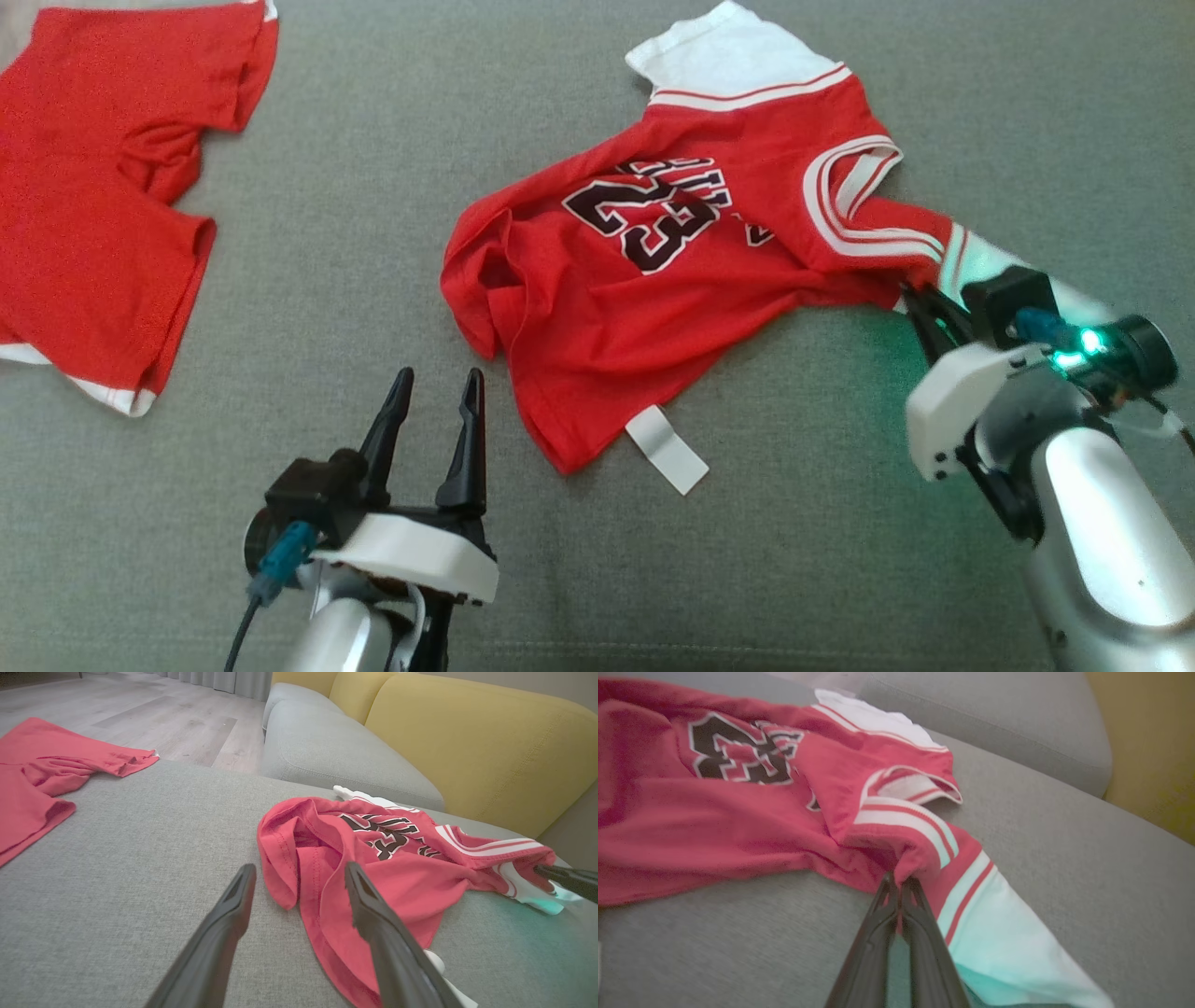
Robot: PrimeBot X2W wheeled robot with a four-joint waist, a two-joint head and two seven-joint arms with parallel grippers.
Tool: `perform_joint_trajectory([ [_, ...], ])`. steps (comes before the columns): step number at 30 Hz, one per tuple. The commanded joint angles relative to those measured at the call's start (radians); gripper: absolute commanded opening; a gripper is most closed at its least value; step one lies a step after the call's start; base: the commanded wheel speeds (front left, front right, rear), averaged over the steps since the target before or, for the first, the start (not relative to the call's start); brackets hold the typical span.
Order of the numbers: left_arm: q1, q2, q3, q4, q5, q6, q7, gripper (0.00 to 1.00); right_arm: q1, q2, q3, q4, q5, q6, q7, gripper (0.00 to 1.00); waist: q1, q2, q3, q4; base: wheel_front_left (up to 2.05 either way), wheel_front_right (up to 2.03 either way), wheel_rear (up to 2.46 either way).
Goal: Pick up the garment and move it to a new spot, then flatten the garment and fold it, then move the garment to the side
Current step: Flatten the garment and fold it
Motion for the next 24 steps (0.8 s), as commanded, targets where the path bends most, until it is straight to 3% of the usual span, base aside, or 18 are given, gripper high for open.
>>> perform_joint_trajectory([
  [1,-0.013,0.000,0.021,-0.023,0.004,0.005,-0.012,1.00,-0.023,0.005,0.045,-0.103,0.058,-0.001,0.029,0.00,0.0000,0.0000,-0.017,0.000,0.00,0.00,0.00],
  [8,-0.001,0.000,0.020,-0.022,-0.004,0.012,-0.012,1.00,0.030,0.011,0.096,-0.325,0.211,-0.001,0.129,0.00,0.0000,0.0000,-0.050,-0.002,0.00,0.00,0.00],
  [15,0.016,0.000,0.026,-0.020,-0.006,0.015,-0.012,1.00,0.073,0.075,0.116,-0.538,0.352,-0.001,0.235,0.00,0.0000,0.0000,-0.078,-0.004,0.00,0.00,0.00],
  [19,0.020,0.000,0.028,-0.025,-0.003,0.016,-0.012,1.00,0.072,0.112,0.032,-0.586,0.403,-0.001,0.300,0.00,0.0000,0.0000,-0.076,-0.005,0.00,0.00,0.00],
  [24,0.014,0.000,0.033,-0.027,0.000,0.012,-0.012,1.00,0.076,0.095,-0.098,-0.542,0.412,-0.001,0.349,0.00,0.0000,0.0000,-0.060,-0.001,0.00,0.00,0.00],
])
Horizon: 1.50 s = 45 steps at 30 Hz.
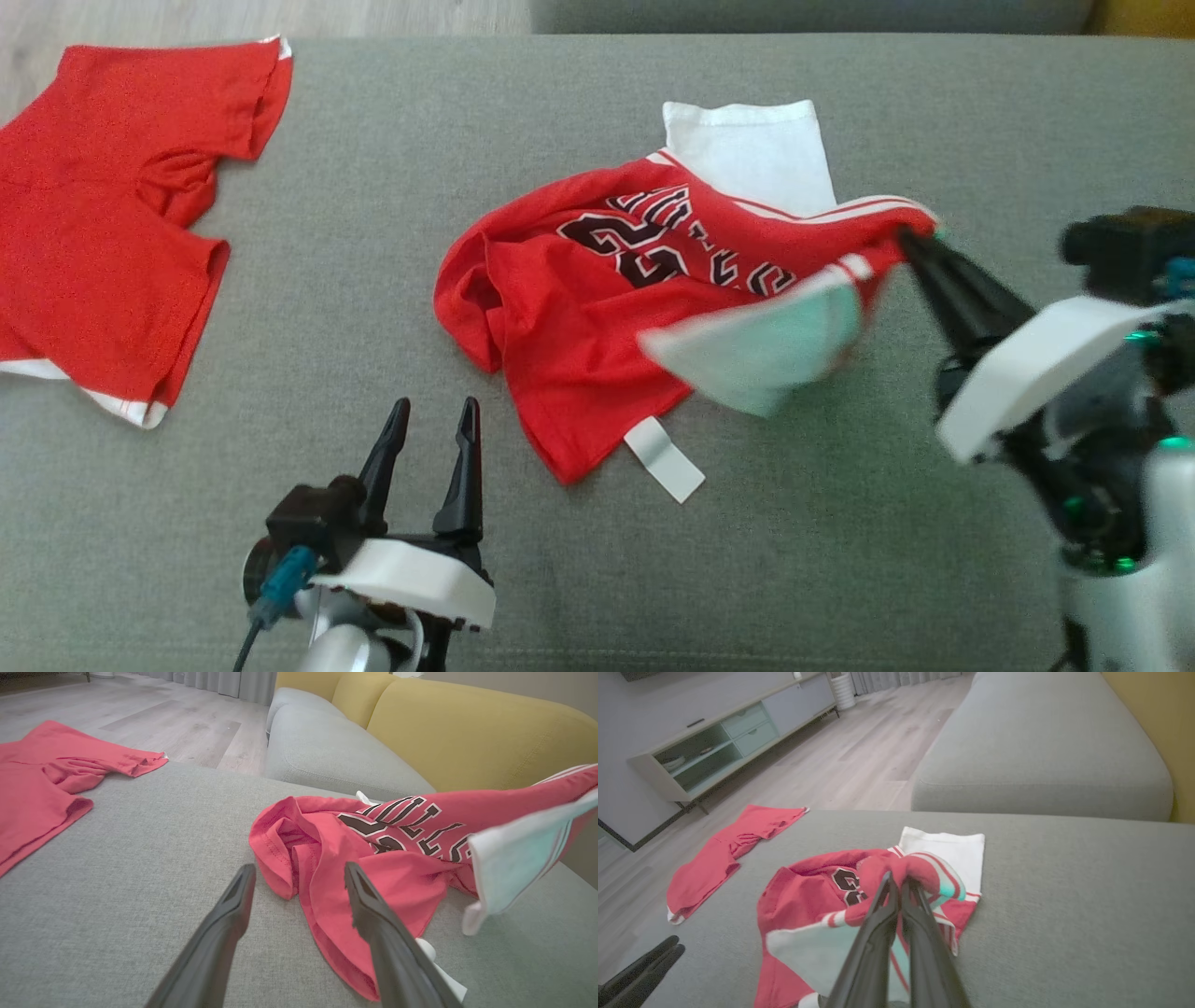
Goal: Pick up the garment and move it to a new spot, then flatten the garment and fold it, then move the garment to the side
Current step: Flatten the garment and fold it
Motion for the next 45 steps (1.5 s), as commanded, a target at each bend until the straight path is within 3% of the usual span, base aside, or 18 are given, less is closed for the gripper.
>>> perform_joint_trajectory([
  [1,-0.033,0.000,0.031,-0.032,0.001,0.002,-0.012,1.00,-0.015,-0.017,-0.017,-0.020,0.010,-0.001,0.010,0.00,0.0000,0.0000,0.008,0.001,0.00,0.00,0.00],
  [8,-0.044,0.000,0.041,-0.021,0.013,-0.009,-0.012,1.00,-0.035,-0.096,-0.192,0.199,-0.048,-0.001,0.026,0.00,0.0000,0.0000,0.028,-0.007,0.00,0.00,0.00],
  [16,-0.071,0.000,0.032,-0.013,0.020,-0.021,-0.012,1.00,-0.207,-0.121,-0.235,0.520,-0.179,-0.001,-0.021,0.00,0.0000,0.0000,0.045,-0.001,0.00,0.00,0.00],
  [17,-0.073,0.000,0.029,-0.012,0.021,-0.023,-0.012,1.00,-0.230,-0.124,-0.241,0.554,-0.196,-0.001,-0.041,0.04,0.0000,0.0000,0.048,0.003,0.00,0.00,0.00],
  [18,-0.075,0.000,0.027,-0.012,0.021,-0.024,-0.012,1.00,-0.252,-0.130,-0.240,0.587,-0.217,-0.001,-0.063,0.10,0.0000,0.0000,0.051,0.006,0.00,0.00,0.00],
  [19,-0.076,0.000,0.025,-0.010,0.020,-0.023,-0.012,1.00,-0.273,-0.139,-0.239,0.616,-0.244,-0.001,-0.094,0.26,0.0000,0.0000,0.053,0.010,0.00,0.00,0.00],
  [20,-0.077,0.000,0.023,-0.010,0.019,-0.023,-0.012,1.00,-0.292,-0.149,-0.239,0.642,-0.277,-0.001,-0.131,0.91,0.0000,0.0000,0.056,0.014,0.00,0.00,0.00],
  [21,-0.077,0.000,0.023,-0.010,0.019,-0.023,-0.012,1.00,-0.292,-0.149,-0.239,0.642,-0.277,-0.001,-0.131,0.91,0.0000,0.0000,0.056,0.014,0.00,0.00,0.00],
  [22,-0.076,0.000,0.021,-0.010,0.017,-0.022,-0.012,1.00,-0.308,-0.159,-0.239,0.669,-0.314,-0.001,-0.164,1.00,0.0000,0.0000,0.056,0.017,0.00,0.00,0.00],
  [29,-0.060,0.000,0.012,-0.009,0.004,-0.010,-0.012,1.00,-0.331,-0.180,-0.204,0.730,-0.508,-0.001,-0.381,1.00,0.0000,0.0000,0.038,0.028,0.00,0.00,0.00],
  [36,-0.027,0.000,0.032,-0.012,0.014,-0.005,-0.012,1.00,-0.228,-0.102,-0.211,0.633,-0.569,-0.001,-0.575,1.00,0.0000,0.0000,-0.008,-0.004,0.00,0.00,0.00],
  [45,0.038,0.000,0.067,-0.011,0.034,-0.009,-0.012,1.00,0.018,0.038,-0.254,0.507,-0.618,-0.001,-0.864,1.00,0.0000,0.0000,-0.084,-0.044,0.00,0.00,0.00],
])
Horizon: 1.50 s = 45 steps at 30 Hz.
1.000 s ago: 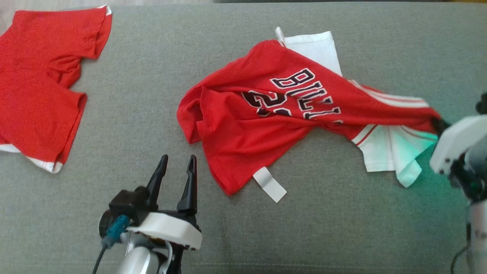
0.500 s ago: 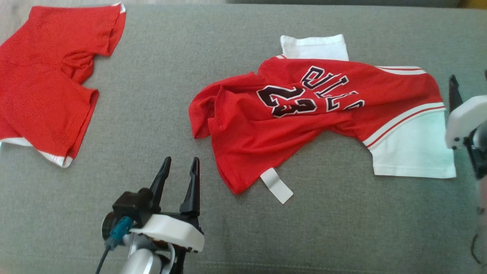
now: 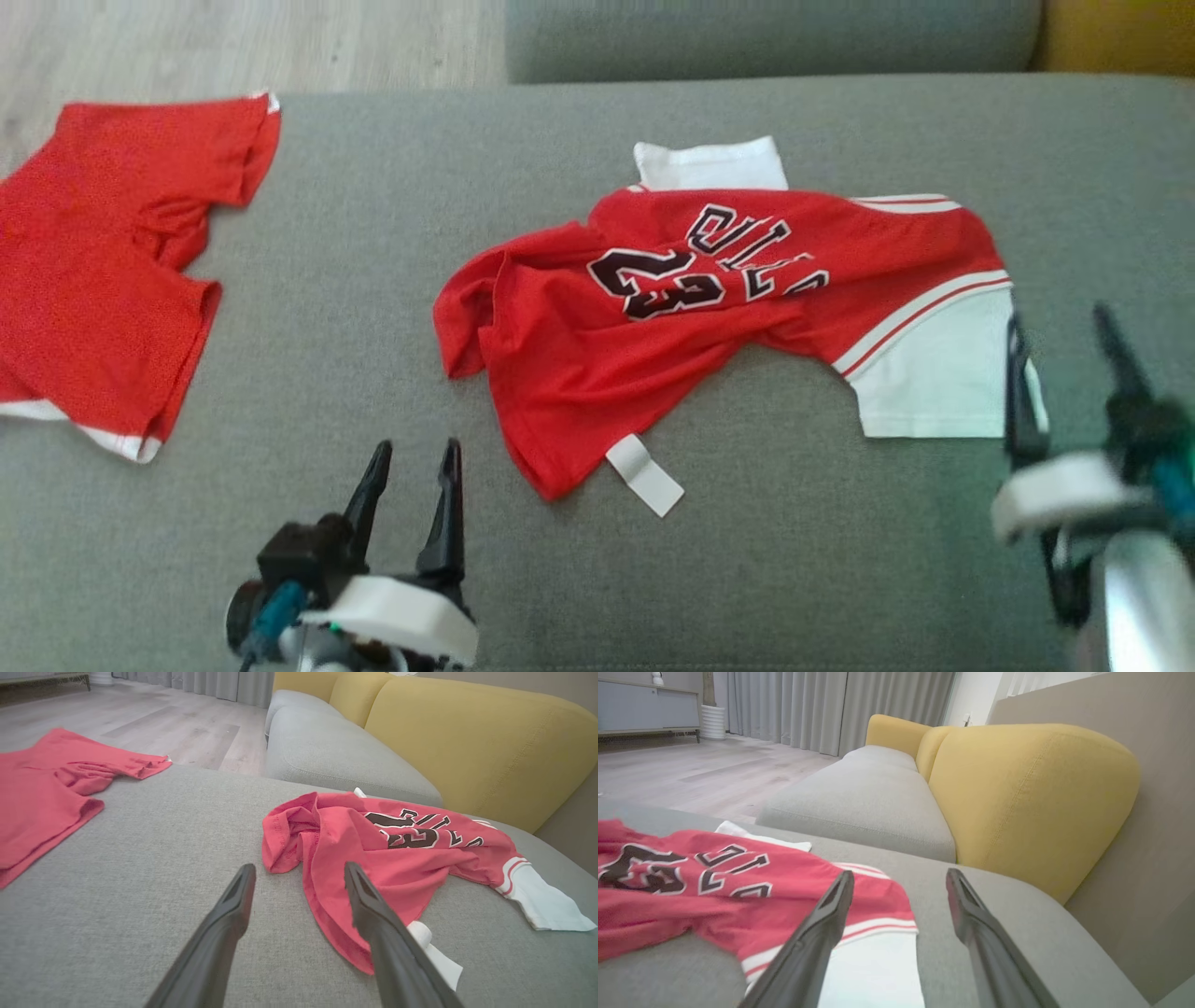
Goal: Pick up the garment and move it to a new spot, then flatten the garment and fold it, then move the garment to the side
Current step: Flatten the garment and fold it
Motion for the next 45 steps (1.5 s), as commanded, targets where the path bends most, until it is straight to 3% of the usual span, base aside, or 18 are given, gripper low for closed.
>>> perform_joint_trajectory([
  [1,0.000,0.000,0.044,-0.032,0.020,0.000,-0.012,1.00,0.032,0.007,0.030,-0.036,0.009,-0.001,-0.041,1.00,0.0000,0.0000,-0.032,-0.013,0.00,0.00,0.00],
  [7,0.056,0.000,0.080,-0.021,0.049,-0.012,-0.012,1.00,0.183,0.025,0.041,-0.074,0.050,-0.001,-0.082,1.00,0.0000,0.0000,-0.096,-0.013,0.00,0.00,0.00],
  [12,0.080,0.000,0.120,-0.026,0.072,-0.025,-0.012,1.00,0.297,0.027,0.061,-0.138,0.162,-0.001,-0.083,1.00,0.0000,0.0000,-0.120,-0.012,0.00,0.00,0.00],
  [17,0.098,0.000,0.146,-0.032,0.089,-0.035,-0.012,1.00,0.331,0.027,0.086,-0.140,0.202,-0.001,-0.083,1.00,0.0000,0.0000,-0.131,-0.022,0.00,0.00,0.00],
  [38,0.114,0.000,0.150,-0.037,0.080,-0.031,-0.012,1.00,0.309,0.027,0.091,-0.125,0.221,-0.001,-0.083,1.00,0.0000,0.0000,-0.141,-0.005,0.00,0.00,0.00],
  [42,0.098,0.000,0.110,-0.036,0.072,-0.040,-0.012,1.00,0.274,0.027,0.090,-0.048,0.239,-0.001,-0.081,1.00,0.0000,0.0000,-0.131,-0.017,0.00,0.00,0.00],
  [45,0.068,0.000,0.056,0.007,0.053,-0.056,-0.012,1.00,0.196,0.027,0.084,0.017,0.225,-0.001,-0.013,1.00,0.0000,0.0000,-0.117,-0.029,0.00,0.00,0.00],
])
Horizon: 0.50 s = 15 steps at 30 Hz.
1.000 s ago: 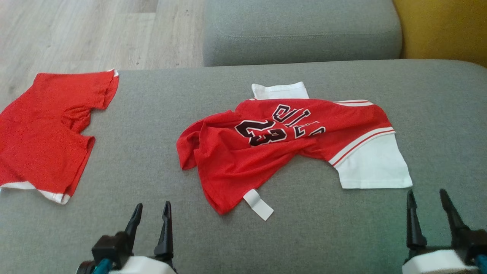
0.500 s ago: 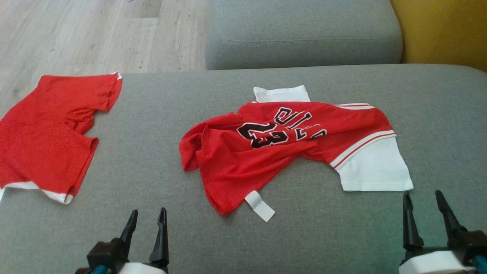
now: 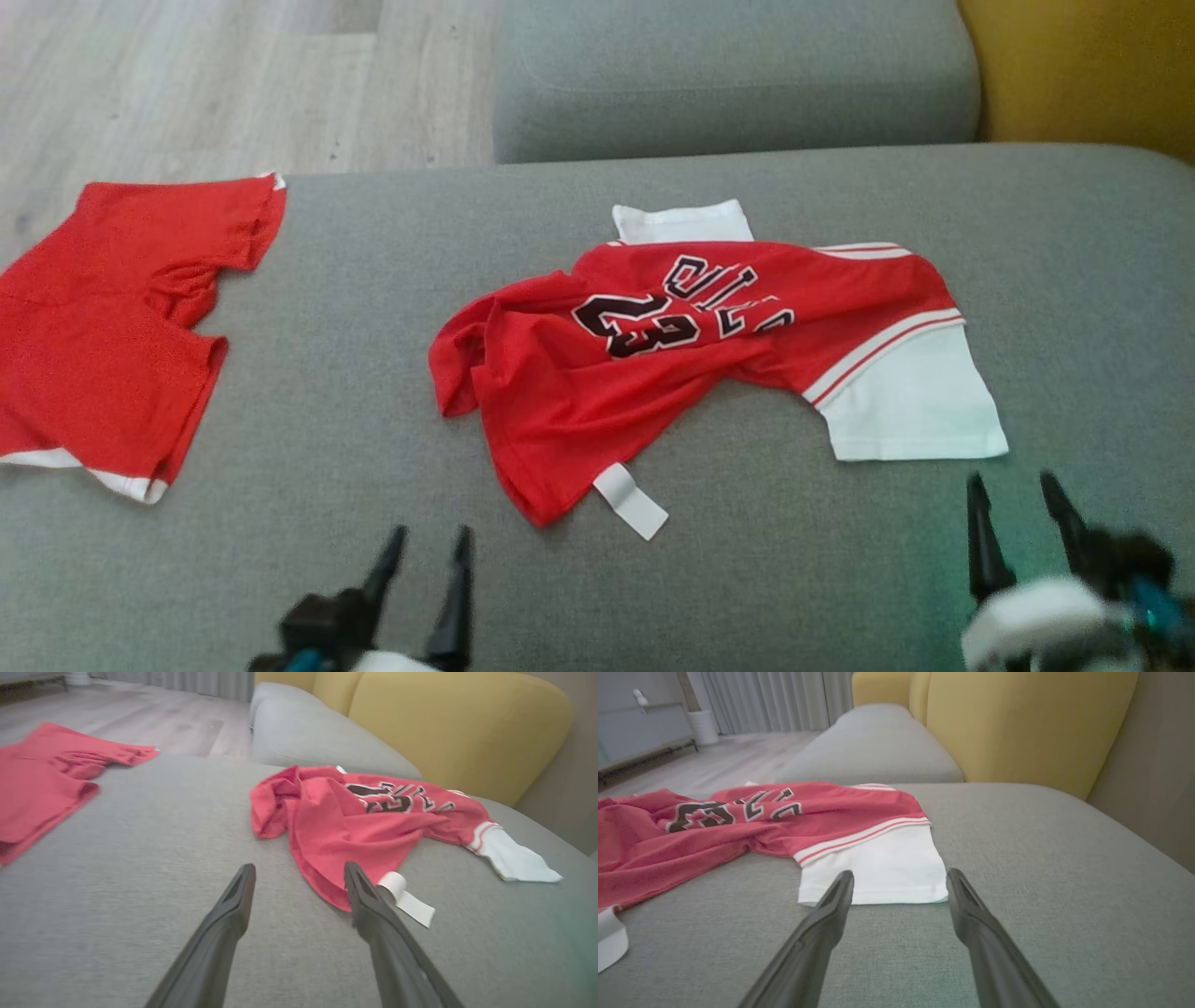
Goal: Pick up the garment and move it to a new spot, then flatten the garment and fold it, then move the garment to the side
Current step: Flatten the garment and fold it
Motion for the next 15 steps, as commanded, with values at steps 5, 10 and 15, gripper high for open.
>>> perform_joint_trajectory([
  [5,-0.168,-0.002,-0.082,0.076,-0.051,0.008,0.013,1.00,-0.203,-0.011,-0.031,0.056,-0.062,-0.001,0.195,1.00,0.0000,0.0000,0.053,-0.007,0.00,0.00,0.00],
  [10,-0.296,-0.002,-0.167,0.175,-0.108,0.047,0.093,1.00,-0.313,-0.027,-0.051,0.146,-0.111,-0.001,0.338,1.00,0.0000,0.0000,0.112,-0.003,0.00,0.00,0.00],
  [15,-0.382,-0.002,-0.229,0.231,-0.195,0.072,0.133,1.00,-0.398,-0.045,-0.100,0.221,-0.146,-0.001,0.393,1.00,0.0000,0.0000,0.149,0.002,0.00,0.00,0.00],
])
